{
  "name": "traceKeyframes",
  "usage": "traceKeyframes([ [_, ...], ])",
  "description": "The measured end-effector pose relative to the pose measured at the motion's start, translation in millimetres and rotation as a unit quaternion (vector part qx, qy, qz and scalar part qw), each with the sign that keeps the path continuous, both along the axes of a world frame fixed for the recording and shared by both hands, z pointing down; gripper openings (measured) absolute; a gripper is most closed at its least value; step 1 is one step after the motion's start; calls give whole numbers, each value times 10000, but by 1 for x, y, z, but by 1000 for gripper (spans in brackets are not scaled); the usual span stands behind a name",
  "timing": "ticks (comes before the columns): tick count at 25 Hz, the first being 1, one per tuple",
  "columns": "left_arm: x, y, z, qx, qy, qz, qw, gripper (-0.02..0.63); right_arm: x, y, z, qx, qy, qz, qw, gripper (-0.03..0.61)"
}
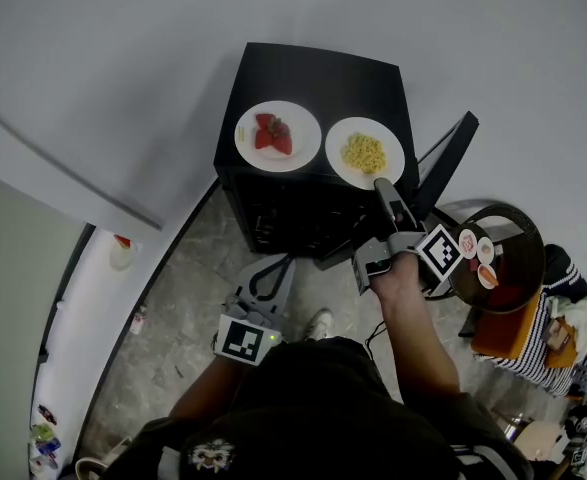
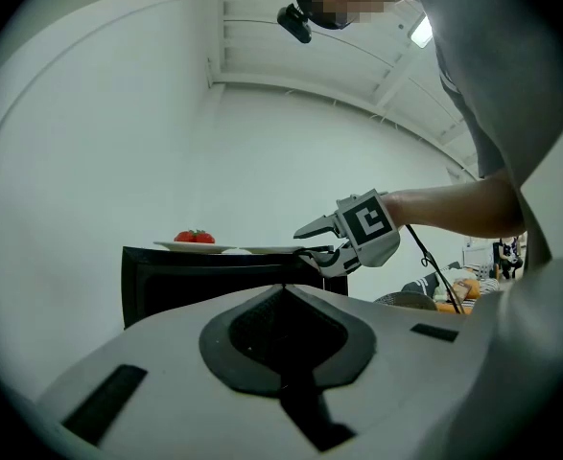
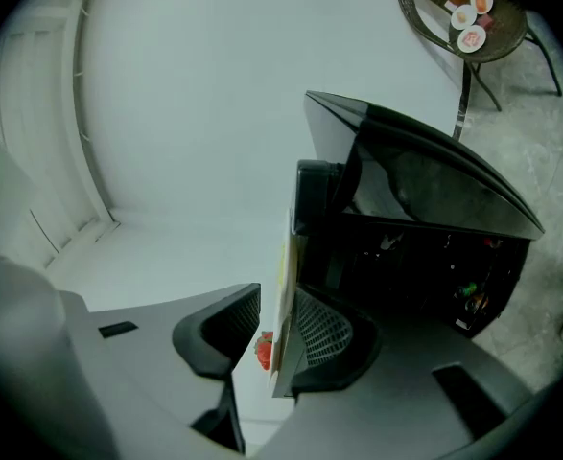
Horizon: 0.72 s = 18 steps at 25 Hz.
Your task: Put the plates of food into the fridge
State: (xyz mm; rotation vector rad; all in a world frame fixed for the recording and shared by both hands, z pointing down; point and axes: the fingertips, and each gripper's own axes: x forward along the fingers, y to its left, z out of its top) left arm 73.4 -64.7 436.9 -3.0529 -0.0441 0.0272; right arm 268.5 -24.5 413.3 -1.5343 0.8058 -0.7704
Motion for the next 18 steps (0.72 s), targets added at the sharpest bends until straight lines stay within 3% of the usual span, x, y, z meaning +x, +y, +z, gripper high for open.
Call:
traceKeyframes([
  [4,1,-8,1,-266,63,-158,9995,21,1,0,4,-59,-68,72,9999,64],
  [11,0,-17,2,266,-13,-65,9996,21,4,-2,6,-77,-10,164,9998,44],
  [16,-12,-28,11,-434,41,-329,9985,21,4,-3,6,18,71,201,9998,35],
  [18,-16,-30,14,-456,3,-347,9984,21,2,-4,6,69,107,215,9997,32],
])
